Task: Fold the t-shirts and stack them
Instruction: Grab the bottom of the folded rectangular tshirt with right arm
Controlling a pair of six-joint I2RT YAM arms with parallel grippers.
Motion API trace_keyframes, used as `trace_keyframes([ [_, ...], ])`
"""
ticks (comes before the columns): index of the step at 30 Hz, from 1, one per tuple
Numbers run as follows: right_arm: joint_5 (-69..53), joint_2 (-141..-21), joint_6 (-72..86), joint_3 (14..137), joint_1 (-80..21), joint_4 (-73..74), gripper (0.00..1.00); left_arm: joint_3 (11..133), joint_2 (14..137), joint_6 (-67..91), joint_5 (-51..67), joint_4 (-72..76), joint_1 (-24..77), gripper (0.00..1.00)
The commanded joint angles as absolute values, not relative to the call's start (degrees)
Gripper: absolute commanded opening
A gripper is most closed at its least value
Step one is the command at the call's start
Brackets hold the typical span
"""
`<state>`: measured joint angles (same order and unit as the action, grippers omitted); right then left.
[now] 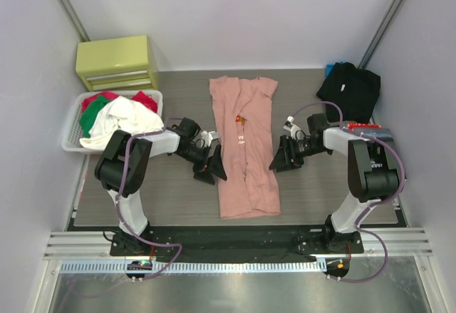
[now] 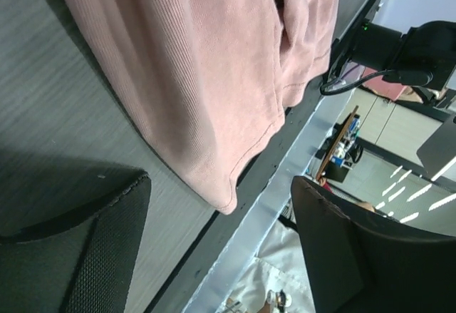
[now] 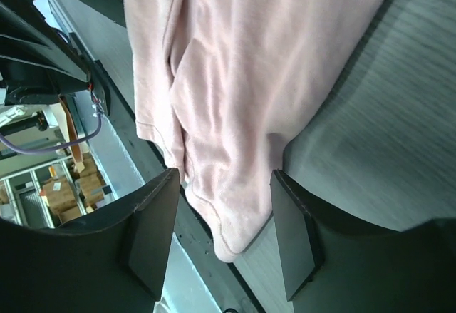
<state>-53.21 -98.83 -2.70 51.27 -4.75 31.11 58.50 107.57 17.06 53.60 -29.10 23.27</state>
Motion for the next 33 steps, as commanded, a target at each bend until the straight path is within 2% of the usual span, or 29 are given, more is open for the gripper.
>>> trace_keyframes([
  [1,-54.1,-93.1,-3.1,50.0,-5.1,32.2,0.6,53.5,99.9,21.4,54.2,-21.8,23.6,0.83],
  [3,-54.2,-90.9,-3.1,49.1,-5.1,32.2,0.61,50.7,96.8,21.1,51.5,-20.0,24.1,0.88],
  [5,-53.8,-88.4,-3.9,49.0,-5.0,32.3,0.6,49.7,91.1,17.9,46.8,-19.8,24.2,0.98],
  [6,-53.2,-85.1,-4.2,49.0,-5.0,32.3,0.6,50.3,88.8,16.2,39.2,-20.7,24.1,0.99],
  [8,-50.6,-81.4,-3.1,47.9,-5.1,31.1,0.61,51.8,83.4,11.0,32.6,-22.9,24.1,1.0],
  [9,-49.7,-79.0,-2.2,47.6,-5.1,30.0,0.61,53.9,78.0,9.9,23.5,-23.0,24.1,1.0],
  [13,-47.9,-77.6,-0.9,48.1,-5.1,30.8,0.65,62.8,68.3,2.4,4.6,-26.3,20.1,1.0],
  [16,-48.5,-81.5,-0.9,50.2,-5.0,33.2,0.65,66.7,62.9,0.3,-3.0,-26.5,12.8,1.0],
  [18,-49.4,-83.6,-1.1,50.7,-5.1,33.6,0.65,63.2,58.4,-4.4,-7.2,-21.4,10.8,1.0],
  [19,-50.3,-84.2,-1.5,50.5,-5.1,33.6,0.65,61.7,53.5,-4.8,-8.9,-20.3,10.4,1.0],
  [23,-46.5,-86.2,-3.7,51.8,-9.8,33.5,0.65,58.2,49.7,-3.6,-8.4,-22.0,5.3,1.0],
  [24,-42.6,-86.8,-6.2,53.2,-11.3,35.9,0.61,57.2,49.6,-3.4,-7.1,-22.2,5.1,1.0],
  [27,-35.5,-88.2,-9.5,59.6,-18.1,41.5,0.59,54.1,49.9,-2.6,-3.4,-21.6,4.9,1.0],
  [29,-28.3,-87.4,-11.4,63.2,-20.1,42.6,0.6,54.5,50.4,-2.8,-3.6,-21.5,4.7,1.0],
  [33,-19.4,-87.8,-17.7,69.8,-22.8,53.9,0.6,55.6,49.7,-2.9,-4.0,-21.5,3.2,1.0],
])
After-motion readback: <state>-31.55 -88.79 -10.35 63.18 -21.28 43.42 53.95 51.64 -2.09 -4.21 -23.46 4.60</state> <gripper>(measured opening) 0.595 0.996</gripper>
